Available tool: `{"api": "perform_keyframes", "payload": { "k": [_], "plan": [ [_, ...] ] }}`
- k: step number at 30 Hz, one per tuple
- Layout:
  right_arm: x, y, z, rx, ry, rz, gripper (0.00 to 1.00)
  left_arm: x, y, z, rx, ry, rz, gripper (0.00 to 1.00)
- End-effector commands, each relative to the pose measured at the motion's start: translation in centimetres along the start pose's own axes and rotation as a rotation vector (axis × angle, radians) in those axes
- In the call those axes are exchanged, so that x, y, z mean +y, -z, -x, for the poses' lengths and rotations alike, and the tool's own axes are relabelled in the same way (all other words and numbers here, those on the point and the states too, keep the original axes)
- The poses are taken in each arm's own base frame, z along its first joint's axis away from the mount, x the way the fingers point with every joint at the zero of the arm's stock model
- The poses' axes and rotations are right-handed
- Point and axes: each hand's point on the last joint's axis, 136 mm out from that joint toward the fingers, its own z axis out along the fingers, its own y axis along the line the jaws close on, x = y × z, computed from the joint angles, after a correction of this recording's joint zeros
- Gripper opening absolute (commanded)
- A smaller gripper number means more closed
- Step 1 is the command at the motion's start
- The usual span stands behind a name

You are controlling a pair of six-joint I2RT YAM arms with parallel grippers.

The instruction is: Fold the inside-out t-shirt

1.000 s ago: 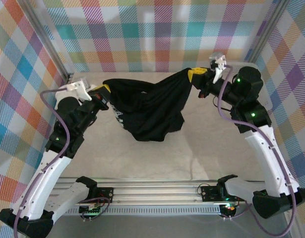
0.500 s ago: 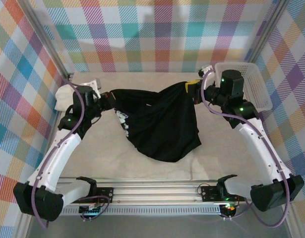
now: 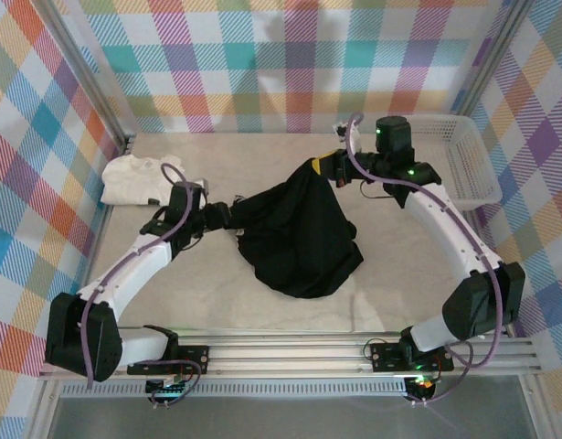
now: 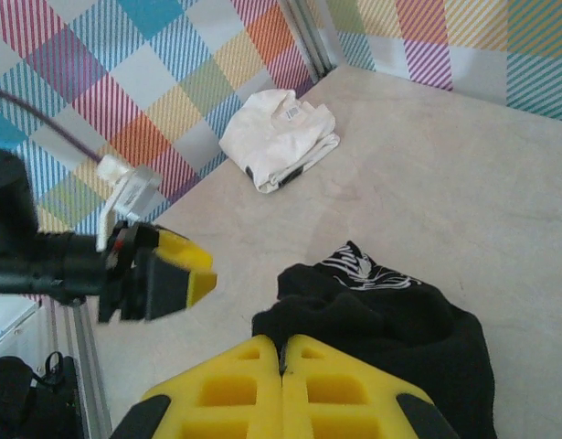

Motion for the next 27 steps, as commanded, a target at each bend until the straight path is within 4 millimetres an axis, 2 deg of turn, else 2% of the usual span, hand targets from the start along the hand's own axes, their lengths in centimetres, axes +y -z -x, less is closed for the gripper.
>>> {"api": "perform_keyframes", "payload": {
  "k": [1, 4, 10, 16, 24, 27],
  "plan": [
    [1.9, 0.6, 2.5, -0.048, 0.053, 0.053, 0.00, -4.9, 1.0, 0.1, -0.068, -0.209, -0.178, 0.57],
    [1.7, 0.7, 2.7, -0.051, 0.058, 0.042, 0.00, -6.2, -0.7, -1.8, 0.008, -0.300, -0.202, 0.57],
    [1.7, 0.7, 3.0, -0.052, 0.062, 0.034, 0.00, -4.9, -4.7, -3.3, 0.085, -0.392, -0.130, 0.57],
    [1.7, 0.8, 2.9, -0.047, 0.068, 0.027, 0.00, -3.7, -7.4, -2.3, 0.081, -0.433, -0.031, 0.56],
    [1.7, 0.9, 2.7, -0.042, 0.072, 0.024, 0.00, -3.4, -9.6, -2.4, 0.118, -0.466, 0.002, 0.55],
    [1.4, 0.9, 2.7, -0.041, 0.072, 0.015, 0.00, -3.5, -10.4, -2.7, 0.140, -0.469, -0.010, 0.48]
  ]
}}
